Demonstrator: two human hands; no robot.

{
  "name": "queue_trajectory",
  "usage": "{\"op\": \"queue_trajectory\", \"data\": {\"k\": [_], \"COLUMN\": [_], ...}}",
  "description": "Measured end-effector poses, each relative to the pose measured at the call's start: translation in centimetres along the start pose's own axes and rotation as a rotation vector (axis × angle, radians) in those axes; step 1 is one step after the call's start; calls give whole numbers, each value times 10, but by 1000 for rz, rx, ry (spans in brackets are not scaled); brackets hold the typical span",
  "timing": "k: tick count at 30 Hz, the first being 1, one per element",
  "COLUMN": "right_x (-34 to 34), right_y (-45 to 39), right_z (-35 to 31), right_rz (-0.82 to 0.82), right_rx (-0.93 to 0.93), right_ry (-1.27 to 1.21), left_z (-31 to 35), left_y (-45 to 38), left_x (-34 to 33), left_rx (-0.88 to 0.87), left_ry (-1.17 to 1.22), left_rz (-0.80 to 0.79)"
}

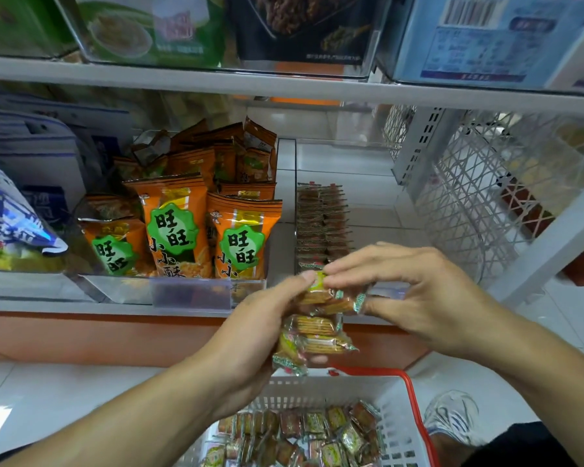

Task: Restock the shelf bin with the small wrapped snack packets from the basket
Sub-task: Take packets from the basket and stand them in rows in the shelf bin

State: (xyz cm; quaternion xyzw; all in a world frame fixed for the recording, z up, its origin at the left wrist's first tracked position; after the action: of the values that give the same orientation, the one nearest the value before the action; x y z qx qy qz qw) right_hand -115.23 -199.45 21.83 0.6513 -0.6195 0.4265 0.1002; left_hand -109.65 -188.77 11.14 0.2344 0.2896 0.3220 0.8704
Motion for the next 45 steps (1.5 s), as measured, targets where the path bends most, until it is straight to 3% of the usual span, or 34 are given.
{"op": "queue_trajectory", "data": {"k": [4, 10, 13, 16, 20, 25, 31, 33, 39, 45], "right_x": [18, 22, 1, -8, -4, -9, -21, -26, -44, -39], "right_y": [6, 13, 15, 13, 15, 13, 21, 24, 19, 15], "right_z": [6, 27, 36, 38, 45, 40, 53, 57, 50, 53], "right_rz": [59, 253, 262, 224, 291, 166, 434, 456, 232, 277], "right_rx": [-67, -270, -392, -420, -455, -456, -612, -656, -596, -587], "right_ry": [-37, -464, -670, -557, -445, -432, -875, -905, -690, -669], "left_z": [1, 10, 11, 11, 11, 10, 10, 10, 15, 8], "left_y": [2, 10, 14, 13, 10, 8, 10, 11, 10, 6], "left_x": [9, 16, 12, 9, 11, 18, 18, 17, 18, 13], "left_rx": [-41, -152, -204, -218, -214, -228, -239, -245, -287, -276], "left_ry": [38, -26, -102, -170, -88, -62, -55, -71, -80, -146], "left_rz": [47, 94, 98, 92, 87, 115, 135, 134, 141, 126]}}
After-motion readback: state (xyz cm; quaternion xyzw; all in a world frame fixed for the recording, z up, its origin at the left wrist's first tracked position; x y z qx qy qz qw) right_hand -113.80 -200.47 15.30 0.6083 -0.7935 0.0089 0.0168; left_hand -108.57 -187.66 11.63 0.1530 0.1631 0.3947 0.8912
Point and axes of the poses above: each hand's wrist, its own y-axis away from the middle knuckle, its own x-axis out of the back of the hand, z = x × y, the point moved 10 cm from there along -y, towards the middle knuckle, and after that the axes turned 13 degrees about x, right-handed, at the moved point
